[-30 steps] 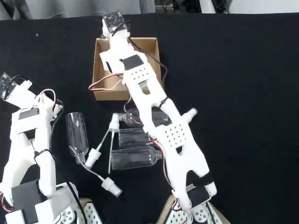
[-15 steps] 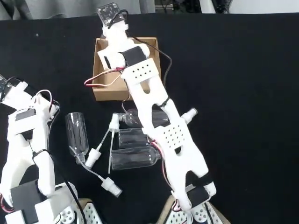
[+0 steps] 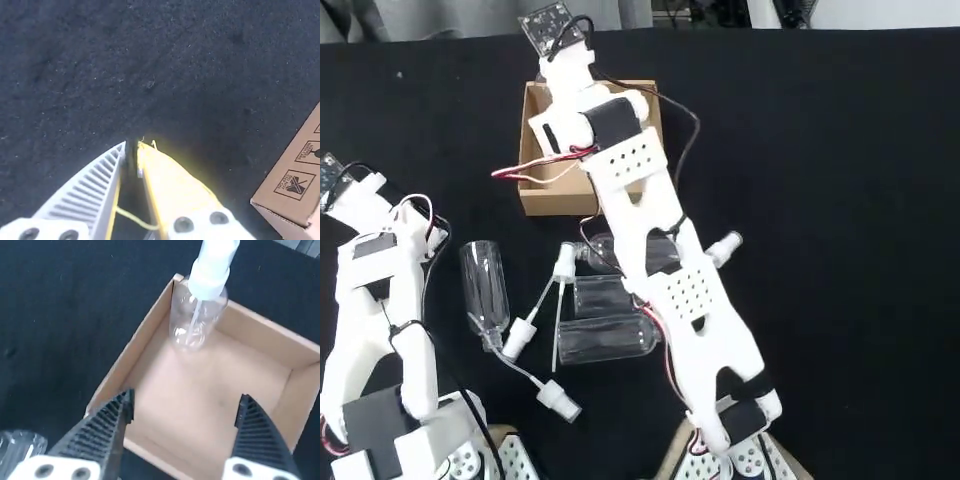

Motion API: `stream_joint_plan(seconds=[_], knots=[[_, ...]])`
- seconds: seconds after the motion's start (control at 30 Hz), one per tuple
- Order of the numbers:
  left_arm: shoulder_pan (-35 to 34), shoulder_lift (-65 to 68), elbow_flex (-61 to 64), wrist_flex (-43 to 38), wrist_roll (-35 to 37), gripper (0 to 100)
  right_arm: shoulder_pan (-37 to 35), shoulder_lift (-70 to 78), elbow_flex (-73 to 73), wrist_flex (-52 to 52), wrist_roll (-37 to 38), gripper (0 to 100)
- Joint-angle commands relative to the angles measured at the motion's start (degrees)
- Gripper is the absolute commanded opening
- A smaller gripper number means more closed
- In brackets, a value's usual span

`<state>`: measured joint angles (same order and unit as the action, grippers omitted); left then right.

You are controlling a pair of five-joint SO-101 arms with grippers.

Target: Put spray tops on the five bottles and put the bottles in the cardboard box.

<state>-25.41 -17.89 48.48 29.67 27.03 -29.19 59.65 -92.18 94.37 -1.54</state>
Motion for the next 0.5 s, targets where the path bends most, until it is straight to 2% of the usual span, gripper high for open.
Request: stream_joint_plan(seconds=[0.0,0.07,0.33,0.47], knots=[[-0.31,-3.16,-1.1,-1.14,-0.7,3,-0.53,-5.05,-3.56,4.4,5.19,28.0],[-0.31,-2.9,-0.66,-2.46,-0.7,3,-1.05,-6.81,-3.21,6.77,10.73,27.9],[-0.66,-3.43,4.79,-13.27,-0.7,3,0.53,-7.78,-0.13,6.95,11.78,27.9],[-0.57,-3.43,5.58,-14.95,-0.7,3,0.26,-11.74,5.85,6.95,12.04,27.9]])
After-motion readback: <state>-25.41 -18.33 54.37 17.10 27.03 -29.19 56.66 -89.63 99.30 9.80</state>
